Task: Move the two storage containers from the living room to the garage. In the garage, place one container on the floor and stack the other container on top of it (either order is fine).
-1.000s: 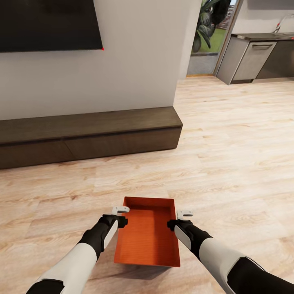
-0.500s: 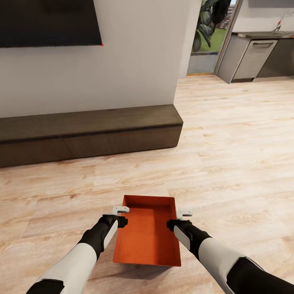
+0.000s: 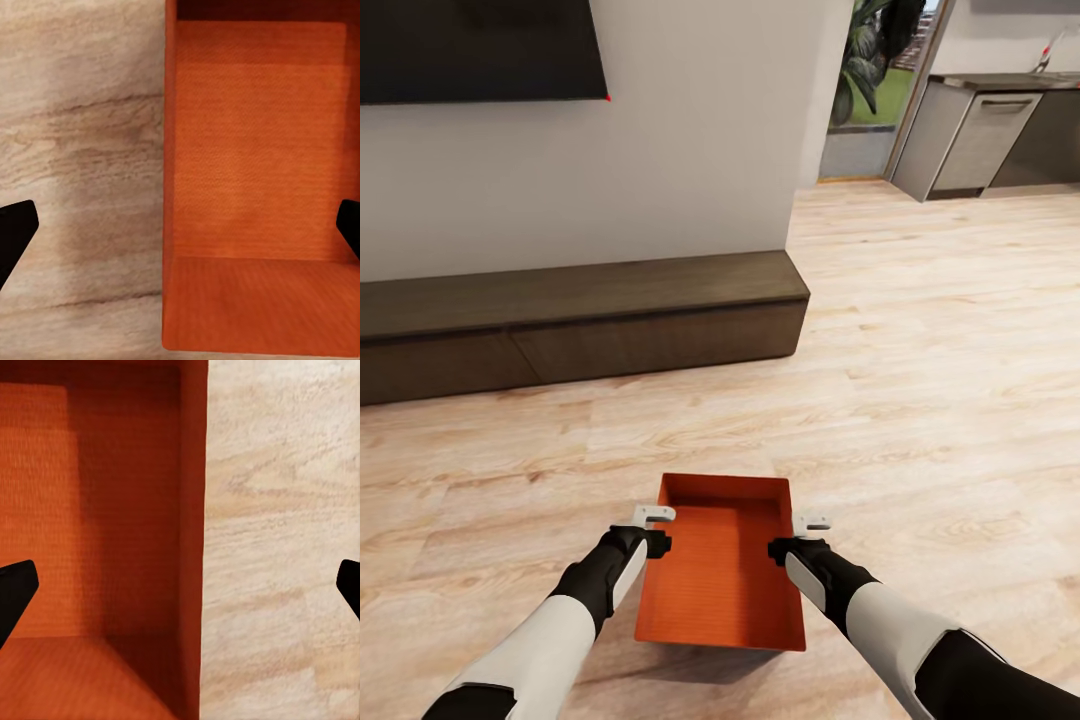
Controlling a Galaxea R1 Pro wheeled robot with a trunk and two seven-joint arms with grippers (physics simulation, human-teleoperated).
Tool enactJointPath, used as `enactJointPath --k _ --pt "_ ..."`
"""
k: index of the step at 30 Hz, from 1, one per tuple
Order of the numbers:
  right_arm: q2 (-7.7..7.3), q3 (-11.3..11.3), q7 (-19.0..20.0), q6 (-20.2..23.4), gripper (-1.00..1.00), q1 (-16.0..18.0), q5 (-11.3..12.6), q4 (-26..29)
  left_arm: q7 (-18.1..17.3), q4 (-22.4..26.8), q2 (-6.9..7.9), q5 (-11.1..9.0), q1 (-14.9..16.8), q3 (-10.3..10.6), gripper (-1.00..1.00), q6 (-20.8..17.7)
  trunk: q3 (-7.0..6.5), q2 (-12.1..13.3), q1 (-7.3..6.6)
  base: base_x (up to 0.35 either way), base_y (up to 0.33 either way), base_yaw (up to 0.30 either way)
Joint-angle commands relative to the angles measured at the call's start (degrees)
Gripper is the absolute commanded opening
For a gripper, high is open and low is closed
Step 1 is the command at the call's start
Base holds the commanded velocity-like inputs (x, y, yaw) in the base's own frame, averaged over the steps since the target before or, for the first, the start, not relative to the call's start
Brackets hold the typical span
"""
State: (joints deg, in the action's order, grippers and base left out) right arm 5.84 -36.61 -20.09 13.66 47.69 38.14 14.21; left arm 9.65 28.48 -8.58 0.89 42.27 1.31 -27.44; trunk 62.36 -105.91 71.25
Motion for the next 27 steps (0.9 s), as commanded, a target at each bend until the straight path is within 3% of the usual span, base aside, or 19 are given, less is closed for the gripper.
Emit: enactJointPath --k 1,15,27 --pt "-0.03 -0.5 -0.4 0.3 1.00 0.0 0.3 0.1 0.2 0.1 -0.01 0.1 0.0 0.2 1.00 -0.3 0.22 -0.4 0.22 0.000 0.000 0.000" --pt "-0.58 -0.5 -0.4 0.3 1.00 0.0 0.4 0.1 0.2 0.2 -0.03 0.2 0.0 0.2 1.00 -0.3 0.58 -1.2 0.66 0.000 0.000 0.000" --pt "-0.65 -0.5 -0.4 0.3 1.00 0.0 0.4 0.1 0.9 0.2 0.14 0.2 0.0 0.1 1.00 -0.3 2.74 -6.0 3.29 0.000 0.000 0.000"
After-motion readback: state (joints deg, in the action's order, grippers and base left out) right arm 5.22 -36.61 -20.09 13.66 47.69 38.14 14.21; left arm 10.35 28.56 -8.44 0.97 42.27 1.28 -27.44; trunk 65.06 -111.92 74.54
